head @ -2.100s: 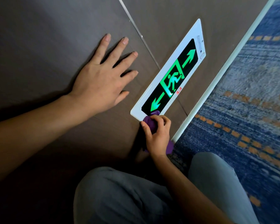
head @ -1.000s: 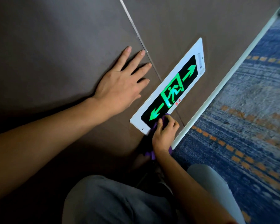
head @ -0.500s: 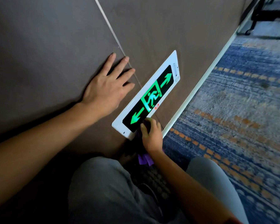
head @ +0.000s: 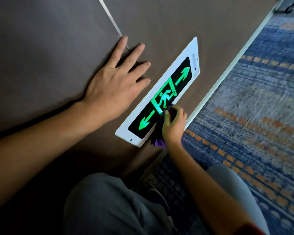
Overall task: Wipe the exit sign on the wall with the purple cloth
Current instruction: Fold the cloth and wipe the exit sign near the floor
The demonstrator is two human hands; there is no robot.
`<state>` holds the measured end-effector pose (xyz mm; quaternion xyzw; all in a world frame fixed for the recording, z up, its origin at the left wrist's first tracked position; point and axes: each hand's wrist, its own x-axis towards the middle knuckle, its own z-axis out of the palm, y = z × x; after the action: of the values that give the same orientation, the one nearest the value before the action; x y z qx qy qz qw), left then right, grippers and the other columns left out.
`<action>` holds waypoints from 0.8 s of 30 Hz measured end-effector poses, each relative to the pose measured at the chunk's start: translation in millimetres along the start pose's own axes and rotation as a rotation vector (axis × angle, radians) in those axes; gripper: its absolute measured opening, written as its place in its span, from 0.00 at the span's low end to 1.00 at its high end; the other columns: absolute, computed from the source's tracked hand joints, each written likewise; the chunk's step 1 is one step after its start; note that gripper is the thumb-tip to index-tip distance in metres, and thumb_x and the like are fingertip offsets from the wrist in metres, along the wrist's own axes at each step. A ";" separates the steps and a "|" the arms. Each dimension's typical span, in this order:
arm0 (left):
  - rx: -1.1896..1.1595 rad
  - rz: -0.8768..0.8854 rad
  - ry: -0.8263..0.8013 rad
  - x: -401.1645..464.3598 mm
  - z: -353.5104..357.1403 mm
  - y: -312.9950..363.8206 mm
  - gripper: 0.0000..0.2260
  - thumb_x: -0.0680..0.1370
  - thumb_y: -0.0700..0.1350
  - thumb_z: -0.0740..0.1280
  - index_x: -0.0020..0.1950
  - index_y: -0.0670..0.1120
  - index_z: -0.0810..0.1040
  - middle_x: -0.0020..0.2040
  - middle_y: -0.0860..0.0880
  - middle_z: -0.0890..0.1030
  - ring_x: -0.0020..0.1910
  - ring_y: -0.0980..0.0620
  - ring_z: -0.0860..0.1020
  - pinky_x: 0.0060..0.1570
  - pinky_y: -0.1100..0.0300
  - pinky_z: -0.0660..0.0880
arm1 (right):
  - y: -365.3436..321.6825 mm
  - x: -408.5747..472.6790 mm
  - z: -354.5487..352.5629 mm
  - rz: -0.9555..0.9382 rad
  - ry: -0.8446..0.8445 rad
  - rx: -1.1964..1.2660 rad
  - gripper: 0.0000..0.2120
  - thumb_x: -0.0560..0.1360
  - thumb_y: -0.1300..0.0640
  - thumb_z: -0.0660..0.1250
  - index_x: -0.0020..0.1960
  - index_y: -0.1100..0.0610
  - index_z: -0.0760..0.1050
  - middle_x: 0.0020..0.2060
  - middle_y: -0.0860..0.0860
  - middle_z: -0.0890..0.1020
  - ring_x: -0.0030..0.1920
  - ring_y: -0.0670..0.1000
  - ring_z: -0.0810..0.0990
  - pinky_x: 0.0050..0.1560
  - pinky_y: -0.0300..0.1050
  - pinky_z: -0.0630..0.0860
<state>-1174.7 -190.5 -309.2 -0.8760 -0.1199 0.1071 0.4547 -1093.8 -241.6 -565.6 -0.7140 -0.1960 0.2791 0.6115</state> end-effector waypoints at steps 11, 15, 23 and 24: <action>0.096 0.034 -0.097 10.1 1.0 7.9 0.19 0.85 0.53 0.58 0.75 0.50 0.70 0.83 0.42 0.59 0.82 0.33 0.49 0.78 0.32 0.42 | 27.4 -113.7 25.4 0.034 -0.174 0.094 0.15 0.80 0.53 0.70 0.65 0.53 0.74 0.58 0.48 0.73 0.55 0.38 0.71 0.54 0.29 0.66; 0.104 0.023 -0.127 11.1 -2.5 9.9 0.24 0.84 0.58 0.56 0.77 0.50 0.68 0.83 0.42 0.57 0.82 0.33 0.48 0.78 0.32 0.42 | 23.8 -88.2 18.8 0.008 -0.149 0.103 0.20 0.79 0.52 0.70 0.70 0.47 0.72 0.58 0.46 0.73 0.54 0.32 0.71 0.56 0.22 0.62; 0.141 0.068 -0.213 11.3 -4.0 8.1 0.32 0.83 0.63 0.55 0.82 0.49 0.58 0.85 0.41 0.49 0.82 0.31 0.41 0.77 0.31 0.37 | -0.1 20.5 -9.5 0.030 0.001 0.148 0.24 0.78 0.52 0.73 0.71 0.49 0.68 0.63 0.44 0.75 0.62 0.46 0.76 0.69 0.45 0.74; 0.150 0.076 -0.209 11.1 -3.2 7.3 0.32 0.83 0.64 0.55 0.83 0.49 0.57 0.85 0.41 0.48 0.82 0.31 0.41 0.77 0.30 0.37 | -1.5 26.1 -11.0 0.048 0.019 0.166 0.24 0.78 0.51 0.73 0.70 0.50 0.69 0.63 0.45 0.76 0.62 0.47 0.77 0.69 0.47 0.76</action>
<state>-1162.4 -193.7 -314.3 -0.8275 -0.1248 0.2236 0.4996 -1066.7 -233.6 -567.1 -0.6679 -0.1493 0.3021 0.6636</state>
